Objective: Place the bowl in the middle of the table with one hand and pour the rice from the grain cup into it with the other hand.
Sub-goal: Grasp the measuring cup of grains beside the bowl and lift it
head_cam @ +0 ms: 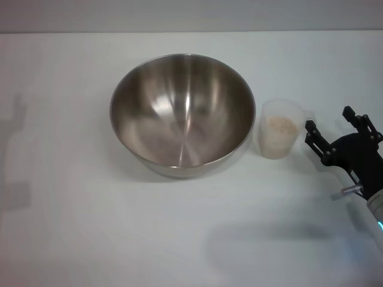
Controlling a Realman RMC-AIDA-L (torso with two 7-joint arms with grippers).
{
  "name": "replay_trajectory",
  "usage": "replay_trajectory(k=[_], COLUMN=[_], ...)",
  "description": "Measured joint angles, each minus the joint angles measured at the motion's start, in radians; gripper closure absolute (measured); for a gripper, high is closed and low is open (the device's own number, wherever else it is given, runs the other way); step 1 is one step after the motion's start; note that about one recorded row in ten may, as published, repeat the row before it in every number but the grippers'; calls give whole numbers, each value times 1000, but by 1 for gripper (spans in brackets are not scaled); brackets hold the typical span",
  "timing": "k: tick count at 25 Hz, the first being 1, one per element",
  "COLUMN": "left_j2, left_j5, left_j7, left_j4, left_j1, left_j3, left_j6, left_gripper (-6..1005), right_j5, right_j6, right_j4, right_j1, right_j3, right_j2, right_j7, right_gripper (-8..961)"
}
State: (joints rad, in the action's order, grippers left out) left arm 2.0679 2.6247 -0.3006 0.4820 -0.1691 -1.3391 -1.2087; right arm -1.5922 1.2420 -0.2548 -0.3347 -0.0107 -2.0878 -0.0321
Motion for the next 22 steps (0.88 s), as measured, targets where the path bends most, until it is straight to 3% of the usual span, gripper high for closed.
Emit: replay_trajectory(k=[9, 22], left_j2=[0, 1], left_j5=[0, 0], left_j7=[0, 0], left_j4=[-16, -45], left_j1=[4, -5], left_j3=[0, 3], left_j6=[-1, -3], left_gripper=[188, 187], right_j5=[0, -1], right_j6=[0, -1], right_j4=[2, 6], right_j1=[-8, -19], right_j3=[0, 0], right_j2=[0, 0], right_j7=[-4, -8], right_gripper=[154, 226])
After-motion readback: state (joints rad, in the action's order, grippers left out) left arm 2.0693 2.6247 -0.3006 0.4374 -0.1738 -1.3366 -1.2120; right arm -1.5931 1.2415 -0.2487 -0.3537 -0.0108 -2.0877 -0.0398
